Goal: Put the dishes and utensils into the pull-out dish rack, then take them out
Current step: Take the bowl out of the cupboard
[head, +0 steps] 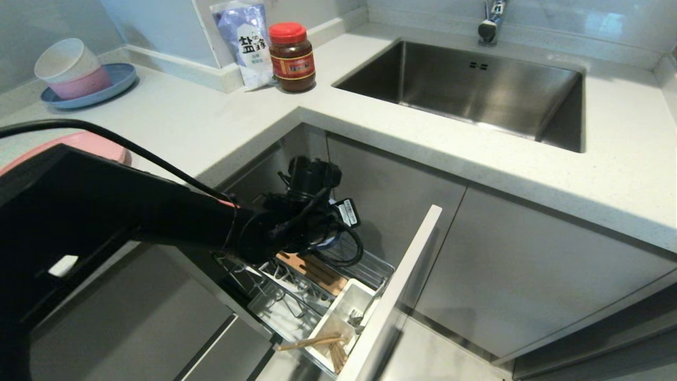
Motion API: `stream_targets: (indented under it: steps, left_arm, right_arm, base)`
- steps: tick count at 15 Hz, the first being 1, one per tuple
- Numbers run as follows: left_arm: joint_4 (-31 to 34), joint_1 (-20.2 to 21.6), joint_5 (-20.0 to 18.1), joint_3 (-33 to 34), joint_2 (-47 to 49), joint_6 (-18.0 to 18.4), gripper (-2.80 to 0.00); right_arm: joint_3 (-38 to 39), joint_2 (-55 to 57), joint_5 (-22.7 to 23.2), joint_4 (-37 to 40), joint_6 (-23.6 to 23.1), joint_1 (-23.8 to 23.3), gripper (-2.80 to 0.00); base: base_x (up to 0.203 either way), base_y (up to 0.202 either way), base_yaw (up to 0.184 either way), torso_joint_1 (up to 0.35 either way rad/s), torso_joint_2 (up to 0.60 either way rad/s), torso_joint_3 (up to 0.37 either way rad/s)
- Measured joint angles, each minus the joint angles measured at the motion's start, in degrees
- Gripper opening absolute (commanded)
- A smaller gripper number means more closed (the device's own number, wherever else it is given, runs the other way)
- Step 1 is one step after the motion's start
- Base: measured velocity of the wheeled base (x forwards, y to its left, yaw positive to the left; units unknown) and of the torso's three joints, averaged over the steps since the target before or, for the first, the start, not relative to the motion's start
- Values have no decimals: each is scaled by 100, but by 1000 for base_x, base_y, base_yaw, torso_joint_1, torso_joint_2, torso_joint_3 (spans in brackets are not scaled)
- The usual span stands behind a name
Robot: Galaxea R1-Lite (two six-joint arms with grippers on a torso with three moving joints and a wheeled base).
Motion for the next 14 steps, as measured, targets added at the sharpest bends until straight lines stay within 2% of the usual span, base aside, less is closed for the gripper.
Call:
stream_targets:
  steps: [4, 11, 14]
  left_arm:
    - [27, -208, 130, 157, -555, 9, -280]
    - [56, -615, 367, 393, -2139, 58, -280]
    - [52, -679, 747, 401, -2791, 414, -280]
  right_arm:
    - [0, 0, -1, 0, 0, 0, -280]
    - [0, 0, -2, 0, 0, 0, -280]
    - [0, 0, 0, -1, 0, 2, -280]
  base:
    - [0, 0, 0, 0, 0, 0]
    - [0, 0, 0, 0, 0, 0]
    - [0, 0, 0, 0, 0, 0]
